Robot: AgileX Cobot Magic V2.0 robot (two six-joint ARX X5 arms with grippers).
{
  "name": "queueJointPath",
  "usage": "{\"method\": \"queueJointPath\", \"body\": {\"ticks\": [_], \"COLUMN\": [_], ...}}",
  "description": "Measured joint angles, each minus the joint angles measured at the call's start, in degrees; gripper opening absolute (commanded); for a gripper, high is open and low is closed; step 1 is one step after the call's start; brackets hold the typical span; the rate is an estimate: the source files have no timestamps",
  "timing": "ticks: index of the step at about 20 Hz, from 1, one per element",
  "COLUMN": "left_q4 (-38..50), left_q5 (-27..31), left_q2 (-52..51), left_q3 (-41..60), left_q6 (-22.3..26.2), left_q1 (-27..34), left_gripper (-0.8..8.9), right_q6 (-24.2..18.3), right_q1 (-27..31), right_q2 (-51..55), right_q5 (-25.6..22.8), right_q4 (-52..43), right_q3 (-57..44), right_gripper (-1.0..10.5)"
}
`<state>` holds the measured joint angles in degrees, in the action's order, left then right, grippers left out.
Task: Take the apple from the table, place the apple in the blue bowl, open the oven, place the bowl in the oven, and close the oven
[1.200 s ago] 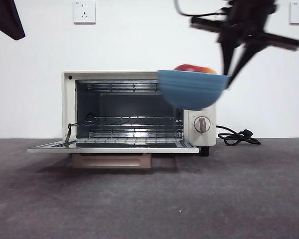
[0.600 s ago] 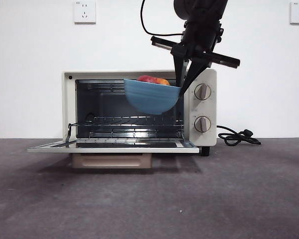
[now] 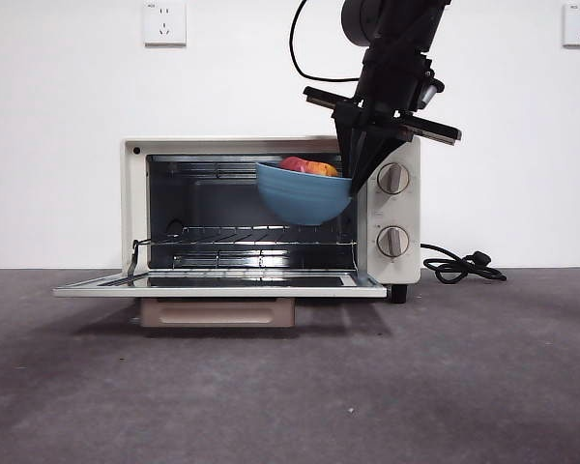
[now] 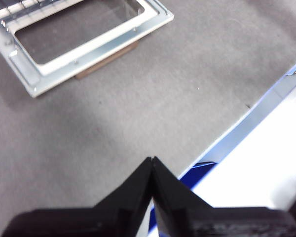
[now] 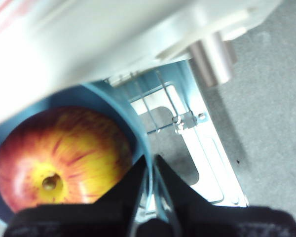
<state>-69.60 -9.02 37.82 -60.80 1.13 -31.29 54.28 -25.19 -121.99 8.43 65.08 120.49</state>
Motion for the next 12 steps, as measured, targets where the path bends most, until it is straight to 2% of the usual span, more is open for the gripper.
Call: {"method": "queueJointPath", "body": {"ticks": [12], "left_q4": [-1.99], "left_q5": [0.0], "left_q2": [-1.2], "left_q3": [0.0], "left_q6": [-0.35], "left_q1": [0.0], "left_gripper": [-0.06], "right_q6": [2.51], "right_q1": [0.02], "right_q2": [-2.1], "right_q5": [-0.5], "right_q4": [-3.32], "right_q3": [0.04], "right_gripper": [-0.1]}}
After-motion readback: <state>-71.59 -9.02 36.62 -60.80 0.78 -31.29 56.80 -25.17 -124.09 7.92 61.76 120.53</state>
